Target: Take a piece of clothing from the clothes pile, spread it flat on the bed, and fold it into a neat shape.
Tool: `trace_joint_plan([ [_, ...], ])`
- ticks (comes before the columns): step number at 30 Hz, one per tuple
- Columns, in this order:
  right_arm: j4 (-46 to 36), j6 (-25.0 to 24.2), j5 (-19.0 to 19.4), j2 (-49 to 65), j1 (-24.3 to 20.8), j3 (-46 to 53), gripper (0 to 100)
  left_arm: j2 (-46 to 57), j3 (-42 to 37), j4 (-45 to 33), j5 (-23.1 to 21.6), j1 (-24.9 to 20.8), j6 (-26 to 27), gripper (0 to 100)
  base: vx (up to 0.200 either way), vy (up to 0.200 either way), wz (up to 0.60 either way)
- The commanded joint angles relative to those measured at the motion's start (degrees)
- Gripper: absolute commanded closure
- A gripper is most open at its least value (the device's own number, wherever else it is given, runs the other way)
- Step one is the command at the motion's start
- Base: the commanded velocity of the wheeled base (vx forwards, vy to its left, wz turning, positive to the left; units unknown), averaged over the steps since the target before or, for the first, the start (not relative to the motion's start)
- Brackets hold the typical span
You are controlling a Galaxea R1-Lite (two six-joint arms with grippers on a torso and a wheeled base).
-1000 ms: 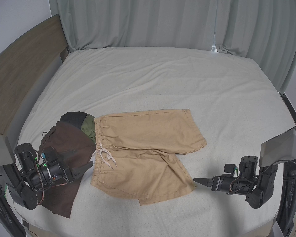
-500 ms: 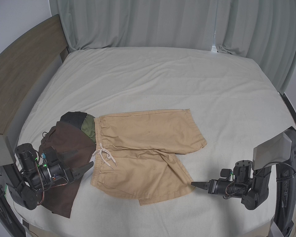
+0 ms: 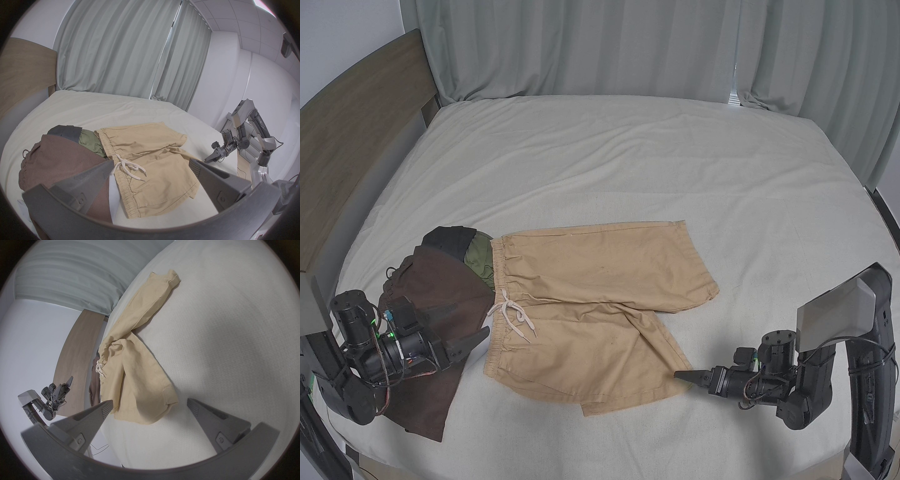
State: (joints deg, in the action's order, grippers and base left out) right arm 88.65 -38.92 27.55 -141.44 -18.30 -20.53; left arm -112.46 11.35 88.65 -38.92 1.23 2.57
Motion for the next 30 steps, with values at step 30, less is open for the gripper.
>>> trace_joint_plan([
  [30, -0.23, 0.96, -3.64, 2.92, 6.08, -4.43, 100, -0.04, -0.01, 0.03, -0.01, 0.00, -0.55, 0, 0.000, 0.000, 0.00],
])
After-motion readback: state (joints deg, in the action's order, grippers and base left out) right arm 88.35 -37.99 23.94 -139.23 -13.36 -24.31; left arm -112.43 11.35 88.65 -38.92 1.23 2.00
